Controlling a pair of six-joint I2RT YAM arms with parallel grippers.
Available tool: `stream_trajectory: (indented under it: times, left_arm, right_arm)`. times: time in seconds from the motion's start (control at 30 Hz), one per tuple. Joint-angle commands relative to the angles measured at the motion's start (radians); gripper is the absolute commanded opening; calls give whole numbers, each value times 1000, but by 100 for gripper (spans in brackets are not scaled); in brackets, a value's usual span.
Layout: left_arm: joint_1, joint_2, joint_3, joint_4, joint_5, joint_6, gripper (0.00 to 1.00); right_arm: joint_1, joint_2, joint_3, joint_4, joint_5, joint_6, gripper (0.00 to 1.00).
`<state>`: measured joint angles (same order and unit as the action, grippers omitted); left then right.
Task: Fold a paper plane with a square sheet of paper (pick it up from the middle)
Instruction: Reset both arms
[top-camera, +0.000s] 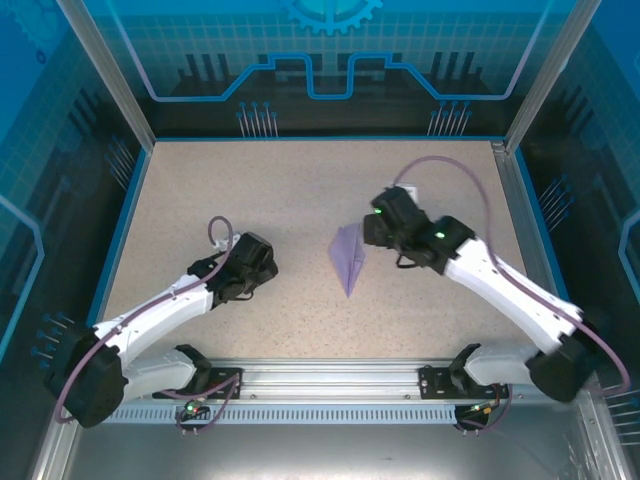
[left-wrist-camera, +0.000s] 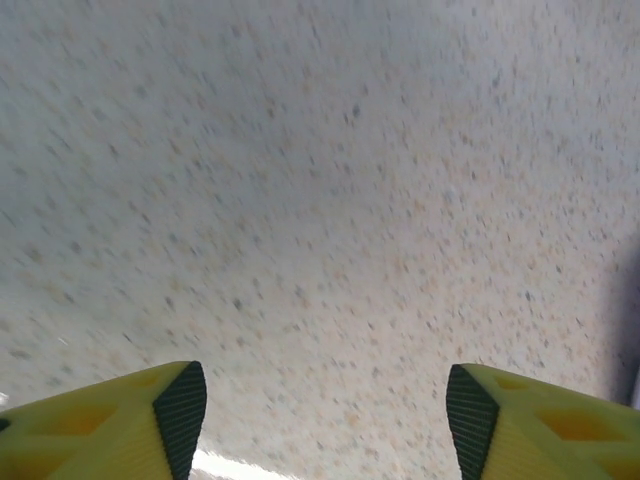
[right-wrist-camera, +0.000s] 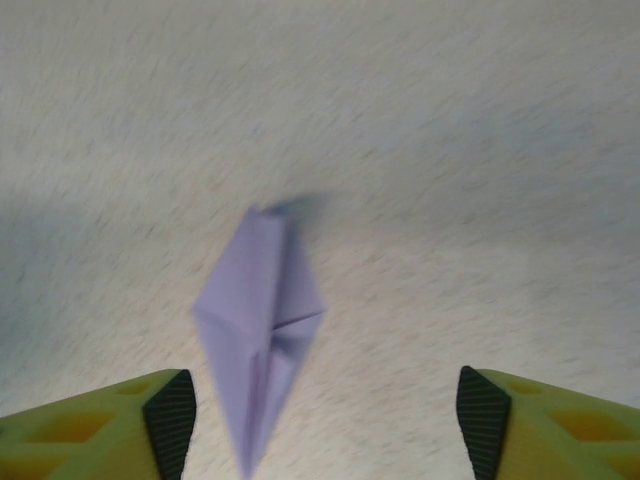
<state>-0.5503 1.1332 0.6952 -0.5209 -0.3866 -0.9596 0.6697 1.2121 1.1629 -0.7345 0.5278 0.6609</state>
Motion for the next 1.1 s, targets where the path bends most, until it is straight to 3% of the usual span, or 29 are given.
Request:
stream_trajectory:
  times: [0.0, 0.1, 0.23, 0.43, 0.6, 0.7, 0.77, 0.83, 0.9, 1.03, 1.07]
  left_arm:
    - [57, -29, 40, -48, -150, 118, 74]
    - [104, -27, 56, -56, -258, 170, 81]
    - [184, 20, 64, 17, -309, 299, 90]
    - [239, 116, 43, 231, -389, 476, 99]
    - [273, 201, 76, 355, -370, 614, 99]
    - [277, 223, 33, 539, -389, 760, 99]
    - [291, 225, -45, 722, -350, 810, 99]
    - [297, 231, -102, 850, -308, 847, 99]
    - [300, 245, -133, 918, -275, 878, 99]
    - [319, 274, -204, 1057, -238, 926, 99]
    - [339, 258, -235, 1101, -186, 939, 99]
  right_arm:
    - [-132, -80, -127, 51, 148, -64, 78]
    - [-269, -130, -273, 200, 140, -150, 79]
    - [-405, -112, -434, 418, 92, -268, 81]
    - [-486, 71, -462, 609, 14, -429, 82]
    - [-497, 240, -499, 871, -7, -532, 81]
    - [-499, 214, -533, 988, -94, -578, 80]
    - [-510, 209, -612, 1195, -172, -637, 81]
    - [-536, 223, -606, 1201, -207, -634, 79]
    - [-552, 213, -643, 1263, -283, -658, 78]
    - [-553, 253, -797, 1578, -342, -688, 83]
    - [-552, 287, -791, 1608, -365, -706, 84]
